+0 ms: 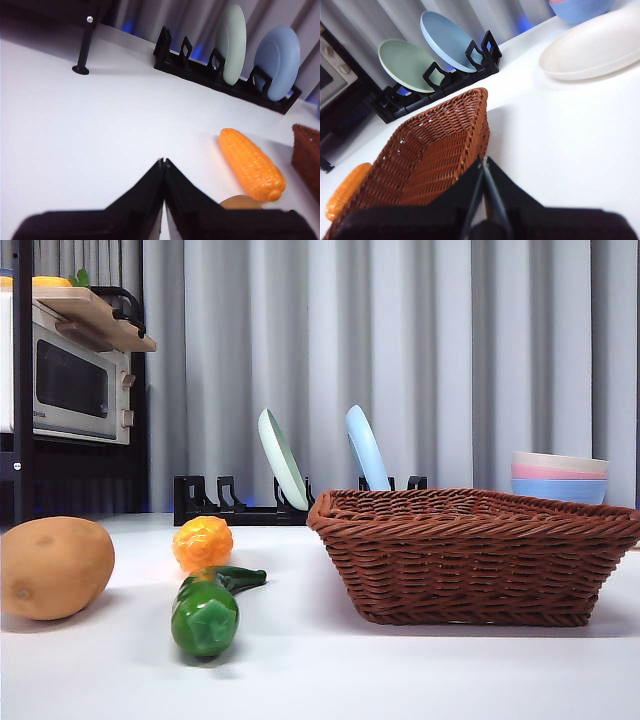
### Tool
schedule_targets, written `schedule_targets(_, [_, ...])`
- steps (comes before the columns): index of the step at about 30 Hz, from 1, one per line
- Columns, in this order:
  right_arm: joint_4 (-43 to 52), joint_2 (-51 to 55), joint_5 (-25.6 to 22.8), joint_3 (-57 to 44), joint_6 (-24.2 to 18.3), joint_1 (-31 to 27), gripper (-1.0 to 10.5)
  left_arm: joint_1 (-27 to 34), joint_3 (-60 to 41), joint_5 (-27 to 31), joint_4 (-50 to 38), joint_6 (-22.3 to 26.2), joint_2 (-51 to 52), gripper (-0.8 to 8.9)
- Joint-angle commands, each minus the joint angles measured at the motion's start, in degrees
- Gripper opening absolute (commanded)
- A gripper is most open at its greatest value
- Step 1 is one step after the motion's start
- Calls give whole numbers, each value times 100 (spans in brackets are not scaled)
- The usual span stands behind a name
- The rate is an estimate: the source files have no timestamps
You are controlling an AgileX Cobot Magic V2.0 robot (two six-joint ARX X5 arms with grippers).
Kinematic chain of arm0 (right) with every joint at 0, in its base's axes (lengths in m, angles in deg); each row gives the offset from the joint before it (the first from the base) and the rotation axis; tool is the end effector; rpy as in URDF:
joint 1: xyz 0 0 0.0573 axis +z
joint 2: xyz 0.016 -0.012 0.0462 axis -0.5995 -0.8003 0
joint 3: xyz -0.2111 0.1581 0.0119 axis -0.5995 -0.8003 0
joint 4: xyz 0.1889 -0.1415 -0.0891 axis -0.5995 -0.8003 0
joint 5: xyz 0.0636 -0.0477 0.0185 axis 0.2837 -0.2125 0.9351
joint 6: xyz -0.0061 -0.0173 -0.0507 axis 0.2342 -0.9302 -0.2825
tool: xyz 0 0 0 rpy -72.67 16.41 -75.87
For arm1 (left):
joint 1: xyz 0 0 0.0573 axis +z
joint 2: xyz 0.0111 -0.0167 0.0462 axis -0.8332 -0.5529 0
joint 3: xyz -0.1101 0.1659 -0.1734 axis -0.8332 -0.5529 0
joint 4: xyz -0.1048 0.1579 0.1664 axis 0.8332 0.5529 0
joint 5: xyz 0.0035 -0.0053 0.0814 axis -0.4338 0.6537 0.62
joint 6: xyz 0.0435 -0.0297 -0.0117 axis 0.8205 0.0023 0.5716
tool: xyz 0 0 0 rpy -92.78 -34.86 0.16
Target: Pick up the basket,pick up the corn from the table,pick up the potato from the table,pick up the cucumber from the table,put all items into the basket
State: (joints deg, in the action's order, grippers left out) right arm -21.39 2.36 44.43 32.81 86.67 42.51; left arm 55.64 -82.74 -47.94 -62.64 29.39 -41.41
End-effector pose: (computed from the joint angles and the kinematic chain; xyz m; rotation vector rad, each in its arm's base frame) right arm 0.0952 0.0131 0.1559 0.4686 0.1729 0.1927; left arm 0.0953 -0.0037 0.1520 -0.3968 0.1882 -0.0608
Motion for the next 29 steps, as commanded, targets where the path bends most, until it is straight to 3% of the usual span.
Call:
schedule_targets(1, [37,17,-15,-48,238,2,1,13,-85,-28,-31,-350,9,-3])
schedule_targets(10, [-107,-31,-15,105,195,2,-9,15,28,-619,-142,-317,7,-7])
schedule_targets(15, [-203,-367,-11,431,149,2,-9,15,509,-625,201,-264,-42,-8])
schedule_targets(29, [-446,-2846,98,2354,-979,2,-8,13,2597,-1021,1132,1196,-1954,-8])
